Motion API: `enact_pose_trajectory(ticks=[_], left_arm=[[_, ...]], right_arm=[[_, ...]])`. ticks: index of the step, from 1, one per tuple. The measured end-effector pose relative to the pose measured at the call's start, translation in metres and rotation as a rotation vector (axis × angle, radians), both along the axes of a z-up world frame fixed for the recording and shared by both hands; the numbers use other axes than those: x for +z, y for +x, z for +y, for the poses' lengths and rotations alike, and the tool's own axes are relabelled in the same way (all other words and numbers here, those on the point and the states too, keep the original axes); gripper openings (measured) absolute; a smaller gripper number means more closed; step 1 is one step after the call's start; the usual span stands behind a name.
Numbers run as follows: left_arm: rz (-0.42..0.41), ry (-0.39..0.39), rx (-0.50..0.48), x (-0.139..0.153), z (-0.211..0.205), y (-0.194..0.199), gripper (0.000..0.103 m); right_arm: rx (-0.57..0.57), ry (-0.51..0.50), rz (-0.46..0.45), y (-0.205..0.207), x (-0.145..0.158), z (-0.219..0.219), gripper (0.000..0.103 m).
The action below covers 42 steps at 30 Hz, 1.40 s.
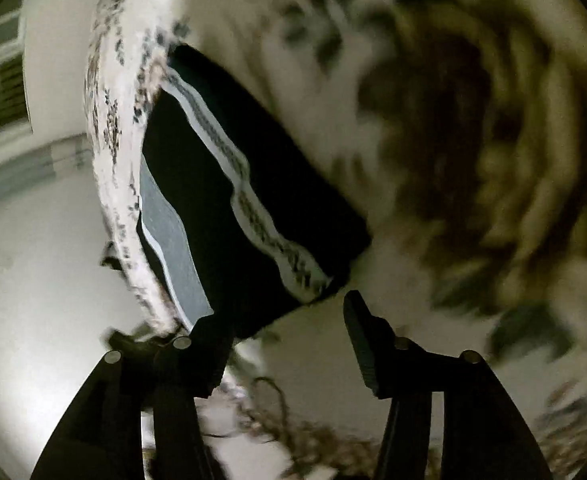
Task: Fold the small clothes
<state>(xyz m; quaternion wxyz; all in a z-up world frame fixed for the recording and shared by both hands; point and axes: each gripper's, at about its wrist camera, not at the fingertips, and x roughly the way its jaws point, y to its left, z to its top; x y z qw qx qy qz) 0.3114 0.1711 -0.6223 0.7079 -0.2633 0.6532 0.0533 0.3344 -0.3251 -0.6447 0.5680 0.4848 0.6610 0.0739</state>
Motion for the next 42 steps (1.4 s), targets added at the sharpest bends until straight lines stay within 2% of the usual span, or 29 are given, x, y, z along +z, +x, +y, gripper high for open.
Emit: enact_pose_trajectory(ticks=[2,4,5,6,7,8,9,10,11,12,13,14,15,17,19,21,23,26,28,29,31,32,33,36,38,40,41,42], left_arm=[[0.005,-0.030,0.022,-0.016,0.002,-0.006,0.061],[-0.013,-0.060,0.043,-0.020,0.002,-0.002,0.073],[-0.011,-0.079,0.059,-0.021,0.003,0.001,0.081],[-0.008,-0.091,0.068,-0.023,0.003,0.004,0.088],[-0.004,-0.103,0.076,-0.024,0.003,0.006,0.090],[0.001,-0.110,0.087,-0.025,0.003,0.007,0.091],[0.002,-0.114,0.091,-0.025,0.004,0.008,0.091],[0.001,-0.118,0.093,-0.025,0.005,0.008,0.091],[-0.002,-0.124,0.095,-0.024,0.004,0.007,0.091],[-0.007,-0.131,0.100,-0.022,0.005,0.006,0.091],[-0.010,-0.138,0.103,-0.020,0.006,0.006,0.091],[-0.010,-0.145,0.107,-0.018,0.007,0.005,0.091],[-0.012,-0.158,0.117,-0.016,0.009,0.005,0.091],[-0.031,-0.177,0.139,-0.011,0.013,0.008,0.091],[-0.059,-0.182,0.145,-0.004,0.014,0.015,0.091],[-0.093,-0.167,0.131,0.000,0.012,0.030,0.091],[-0.116,-0.169,0.120,0.001,0.008,0.049,0.091],[-0.155,-0.181,0.078,0.003,-0.003,0.070,0.091],[-0.154,-0.184,0.027,-0.002,-0.013,0.086,0.091],[-0.149,-0.189,0.007,-0.006,-0.017,0.092,0.091],[-0.155,-0.218,-0.029,-0.013,-0.026,0.101,0.091],[-0.157,-0.223,-0.042,-0.015,-0.029,0.104,0.091],[-0.161,-0.232,-0.050,-0.016,-0.030,0.106,0.091],[-0.169,-0.273,-0.036,-0.018,-0.029,0.109,0.091],[-0.176,-0.294,-0.029,-0.020,-0.028,0.109,0.091],[-0.184,-0.309,-0.030,-0.020,-0.029,0.109,0.093],[-0.190,-0.314,-0.034,-0.021,-0.031,0.109,0.094],[-0.193,-0.314,-0.039,-0.021,-0.034,0.111,0.095]], right_arm=[[-0.083,0.075,0.026,-0.004,-0.025,0.007,0.056],[-0.197,0.136,0.032,-0.004,-0.042,0.007,0.056],[-0.290,0.171,0.001,-0.004,-0.047,0.007,0.038],[-0.314,0.173,-0.017,-0.002,-0.046,0.006,0.017],[-0.306,0.166,-0.055,0.002,-0.041,0.009,0.017],[-0.261,0.113,-0.108,0.007,-0.030,0.012,0.017],[-0.174,0.028,-0.144,0.012,-0.019,0.015,0.017],[-0.092,-0.039,-0.142,0.014,-0.014,0.019,0.017],[-0.035,-0.074,-0.122,0.013,-0.011,0.019,0.023],[0.001,-0.093,-0.090,0.010,-0.010,0.016,0.045],[0.041,-0.127,-0.036,0.007,-0.009,0.011,0.059],[0.061,-0.180,0.010,0.003,-0.002,0.000,0.067],[0.049,-0.199,0.002,0.005,0.005,-0.008,0.067],[0.050,-0.252,-0.069,0.015,0.032,-0.023,0.067],[0.122,-0.342,-0.165,0.042,0.054,-0.023,0.068],[0.219,-0.395,-0.271,0.090,0.065,-0.011,0.076],[0.292,-0.346,-0.311,0.142,0.047,0.005,0.077],[0.356,-0.215,-0.250,0.198,0.000,0.031,0.076],[0.377,-0.149,-0.254,0.216,-0.018,0.047,0.044],[0.391,-0.125,-0.253,0.220,-0.021,0.055,0.021],[0.386,-0.098,-0.260,0.214,-0.025,0.061,0.022],[0.382,-0.079,-0.257,0.212,-0.026,0.058,0.028],[0.378,-0.042,-0.232,0.208,-0.032,0.052,0.044],[0.326,0.176,-0.162,0.185,-0.055,0.033,0.062],[0.347,0.253,-0.145,0.177,-0.064,0.034,0.066],[0.385,0.276,-0.147,0.173,-0.066,0.041,0.072],[0.408,0.284,-0.154,0.173,-0.067,0.048,0.079],[0.420,0.291,-0.162,0.173,-0.067,0.054,0.091]])
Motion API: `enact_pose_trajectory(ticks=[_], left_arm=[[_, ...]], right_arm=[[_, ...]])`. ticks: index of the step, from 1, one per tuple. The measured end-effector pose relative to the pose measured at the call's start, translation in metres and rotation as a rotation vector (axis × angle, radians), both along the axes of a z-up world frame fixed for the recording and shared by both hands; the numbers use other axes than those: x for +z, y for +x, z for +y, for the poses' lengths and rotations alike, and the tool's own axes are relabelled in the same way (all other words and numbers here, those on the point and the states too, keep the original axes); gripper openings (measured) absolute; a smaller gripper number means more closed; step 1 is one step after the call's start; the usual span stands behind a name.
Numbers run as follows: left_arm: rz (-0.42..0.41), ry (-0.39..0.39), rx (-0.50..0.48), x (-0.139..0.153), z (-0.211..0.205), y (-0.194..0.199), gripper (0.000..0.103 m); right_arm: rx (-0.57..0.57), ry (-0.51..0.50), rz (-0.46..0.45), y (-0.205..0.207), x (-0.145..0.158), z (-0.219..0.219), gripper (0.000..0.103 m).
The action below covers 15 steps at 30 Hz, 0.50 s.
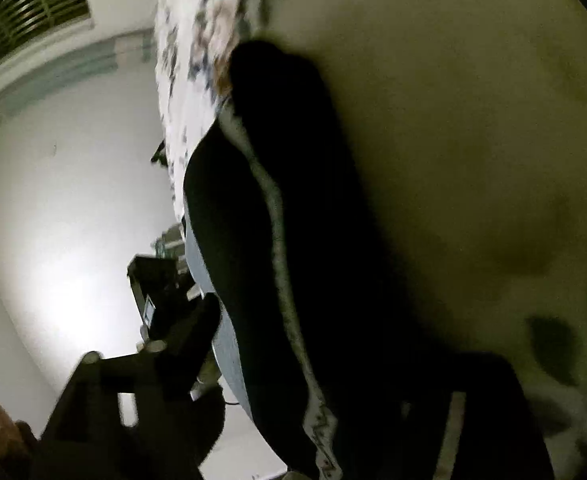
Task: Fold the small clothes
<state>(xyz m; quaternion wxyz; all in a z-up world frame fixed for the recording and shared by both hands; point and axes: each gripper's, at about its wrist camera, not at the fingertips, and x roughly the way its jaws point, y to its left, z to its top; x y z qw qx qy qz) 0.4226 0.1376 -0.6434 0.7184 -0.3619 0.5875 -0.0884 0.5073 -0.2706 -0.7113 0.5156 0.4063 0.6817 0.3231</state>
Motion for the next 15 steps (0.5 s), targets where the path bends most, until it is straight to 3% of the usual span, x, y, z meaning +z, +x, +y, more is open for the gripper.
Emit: enact_pose_trajectory(ticks=[2,7,8,9,10,11,12,15], left_arm=[[-0.008,-0.009,-0.018,0.000,-0.006,0.002,0.095],[-0.036,-0.063,-0.082,0.004,-0.027,0.009,0.095],[-0.043,-0.062,-0.096,0.006,-0.032,0.010,0.090],[-0.049,-0.045,-0.114,0.009,-0.039,0.010,0.076],[-0.052,-0.030,-0.122,0.011,-0.043,0.011,0.070],[-0.056,-0.025,-0.126,0.014,-0.046,0.012,0.057],[-0.067,-0.026,-0.129,0.018,-0.046,0.012,0.046],[-0.064,-0.046,-0.114,0.028,-0.040,0.013,0.038]], right_arm=[[0.023,0.020,-0.025,0.002,0.005,0.019,0.103],[0.081,-0.031,-0.051,0.005,0.008,0.054,0.103],[0.082,-0.030,-0.062,0.004,0.010,0.057,0.100],[0.084,-0.039,-0.070,0.003,0.011,0.060,0.093],[0.090,-0.061,-0.070,0.001,0.011,0.060,0.063],[0.087,-0.100,-0.056,-0.001,0.006,0.061,0.043],[0.069,-0.102,-0.046,-0.003,0.004,0.060,0.041],[0.043,-0.125,-0.070,-0.007,0.013,0.061,0.033]])
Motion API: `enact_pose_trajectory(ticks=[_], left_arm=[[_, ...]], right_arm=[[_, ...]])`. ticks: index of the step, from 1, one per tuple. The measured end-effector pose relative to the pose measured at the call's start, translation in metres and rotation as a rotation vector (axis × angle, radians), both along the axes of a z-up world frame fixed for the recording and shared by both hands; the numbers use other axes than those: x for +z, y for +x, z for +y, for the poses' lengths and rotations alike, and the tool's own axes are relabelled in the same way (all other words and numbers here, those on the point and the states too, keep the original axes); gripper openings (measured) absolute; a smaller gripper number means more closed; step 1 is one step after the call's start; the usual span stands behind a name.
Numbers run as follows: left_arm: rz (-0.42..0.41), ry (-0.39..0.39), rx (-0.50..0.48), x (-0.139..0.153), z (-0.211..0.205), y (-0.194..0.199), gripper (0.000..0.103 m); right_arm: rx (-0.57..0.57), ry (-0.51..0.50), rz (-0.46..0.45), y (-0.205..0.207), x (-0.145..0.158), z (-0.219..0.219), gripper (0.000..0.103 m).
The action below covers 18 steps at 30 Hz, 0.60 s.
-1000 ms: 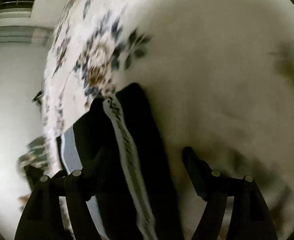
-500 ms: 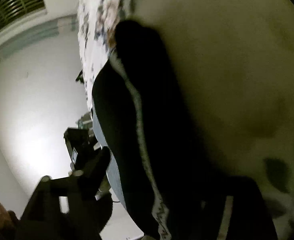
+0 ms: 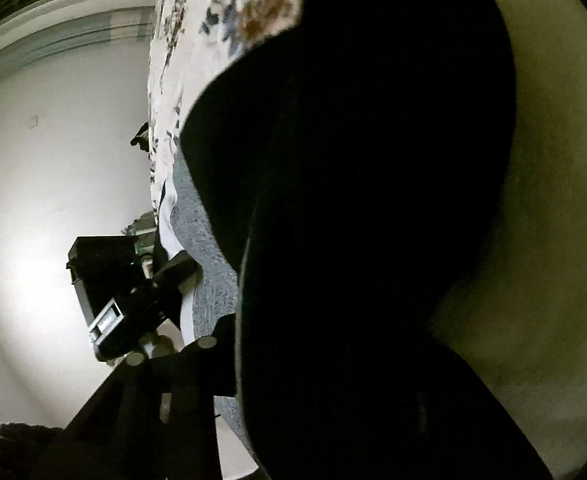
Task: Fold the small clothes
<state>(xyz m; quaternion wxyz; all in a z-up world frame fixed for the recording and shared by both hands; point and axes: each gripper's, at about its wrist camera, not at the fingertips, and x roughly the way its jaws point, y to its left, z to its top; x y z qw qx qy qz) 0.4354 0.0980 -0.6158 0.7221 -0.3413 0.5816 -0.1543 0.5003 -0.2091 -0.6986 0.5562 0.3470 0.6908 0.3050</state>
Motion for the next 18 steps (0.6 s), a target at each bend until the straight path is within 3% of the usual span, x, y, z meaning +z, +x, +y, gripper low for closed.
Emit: enact_pose_trajectory(ticks=[4,9,14,18], left_arm=[[0.004,-0.003,-0.016,0.018,0.005,0.012,0.035],[-0.041,0.016,-0.030,0.047,0.017,0.062,0.035],[-0.112,0.055,-0.051,0.076,0.027,0.149,0.035],[-0.120,0.090,-0.052,0.073,0.031,0.224,0.036]], right_arm=[[-0.066,-0.035,-0.007,0.004,0.017,0.014,0.030],[-0.120,-0.013,-0.040,0.033,0.046,0.024,0.029],[-0.170,0.005,-0.108,0.110,0.076,0.037,0.029],[-0.203,-0.021,-0.152,0.185,0.081,0.049,0.029]])
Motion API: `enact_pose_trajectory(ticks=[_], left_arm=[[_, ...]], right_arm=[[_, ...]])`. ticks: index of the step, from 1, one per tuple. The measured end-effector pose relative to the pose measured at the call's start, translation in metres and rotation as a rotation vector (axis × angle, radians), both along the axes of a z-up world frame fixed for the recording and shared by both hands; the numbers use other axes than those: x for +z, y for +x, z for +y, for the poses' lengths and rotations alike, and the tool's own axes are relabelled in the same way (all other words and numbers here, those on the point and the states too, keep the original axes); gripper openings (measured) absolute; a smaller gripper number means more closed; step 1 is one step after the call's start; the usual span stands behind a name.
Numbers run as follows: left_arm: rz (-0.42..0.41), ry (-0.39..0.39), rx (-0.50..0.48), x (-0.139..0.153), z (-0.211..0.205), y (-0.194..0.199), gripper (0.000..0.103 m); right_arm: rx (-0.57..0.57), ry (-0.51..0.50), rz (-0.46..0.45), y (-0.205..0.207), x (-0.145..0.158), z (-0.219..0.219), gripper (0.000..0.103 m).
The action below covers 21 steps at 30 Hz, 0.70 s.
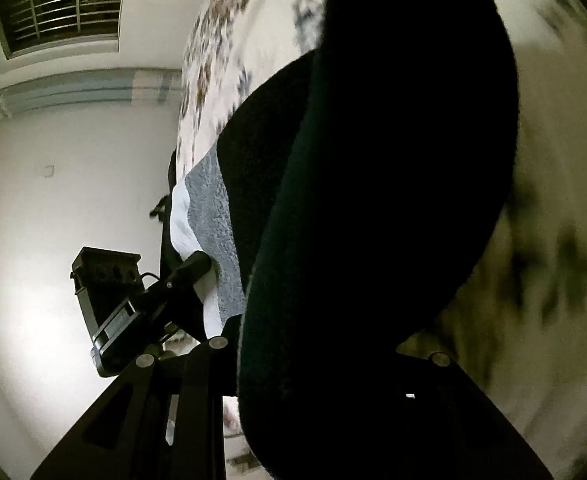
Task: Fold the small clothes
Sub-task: 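Lay the folded sweater flat on the bed and open both tools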
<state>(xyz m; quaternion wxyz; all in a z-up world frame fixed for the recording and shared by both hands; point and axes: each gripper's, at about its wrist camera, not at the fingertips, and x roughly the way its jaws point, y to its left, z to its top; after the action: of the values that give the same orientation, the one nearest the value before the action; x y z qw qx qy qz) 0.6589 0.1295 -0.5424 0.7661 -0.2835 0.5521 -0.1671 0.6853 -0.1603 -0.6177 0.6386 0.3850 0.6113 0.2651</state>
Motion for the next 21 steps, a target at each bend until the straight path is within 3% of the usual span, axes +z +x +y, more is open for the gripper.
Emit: enact_pose_trajectory(ticks=[2,5,7,8,9,11,13,14,16,19,21], left_arm=[[0.017,0.033,0.009,-0.009,0.002,0.032,0.041],[0.122,0.088,0.022,-0.039,0.007,0.075,0.042],[0.184,0.128,0.027,-0.056,0.007,0.089,0.042],[0.173,0.152,0.017,-0.058,0.004,0.090,0.046],[0.155,0.187,0.006,-0.056,0.001,0.089,0.056],[0.126,0.277,-0.019,-0.050,-0.007,0.085,0.073],[0.106,0.353,-0.029,-0.045,-0.011,0.079,0.077],[0.102,0.382,-0.030,-0.042,-0.013,0.078,0.083],[0.097,0.422,-0.017,-0.039,-0.015,0.070,0.085],[0.071,0.461,0.022,-0.033,-0.011,0.055,0.085],[0.075,0.489,0.037,-0.028,-0.012,0.042,0.101]], right_arm=[[-0.015,-0.021,0.007,0.039,-0.008,0.007,0.029],[-0.033,-0.112,0.077,0.082,-0.032,0.009,0.040],[-0.056,-0.183,0.111,0.096,-0.040,0.000,0.040],[-0.058,-0.228,0.095,0.098,-0.038,-0.006,0.049],[-0.060,-0.294,0.061,0.096,-0.033,-0.012,0.063],[-0.064,-0.461,-0.001,0.088,-0.018,-0.014,0.074],[-0.051,-0.617,-0.062,0.083,-0.005,-0.025,0.077],[-0.035,-0.714,-0.120,0.075,0.004,-0.018,0.083],[0.013,-0.846,-0.182,0.067,0.015,-0.012,0.094],[0.070,-0.967,-0.175,0.042,0.004,-0.009,0.096],[0.068,-0.986,-0.166,0.021,0.011,-0.016,0.103]])
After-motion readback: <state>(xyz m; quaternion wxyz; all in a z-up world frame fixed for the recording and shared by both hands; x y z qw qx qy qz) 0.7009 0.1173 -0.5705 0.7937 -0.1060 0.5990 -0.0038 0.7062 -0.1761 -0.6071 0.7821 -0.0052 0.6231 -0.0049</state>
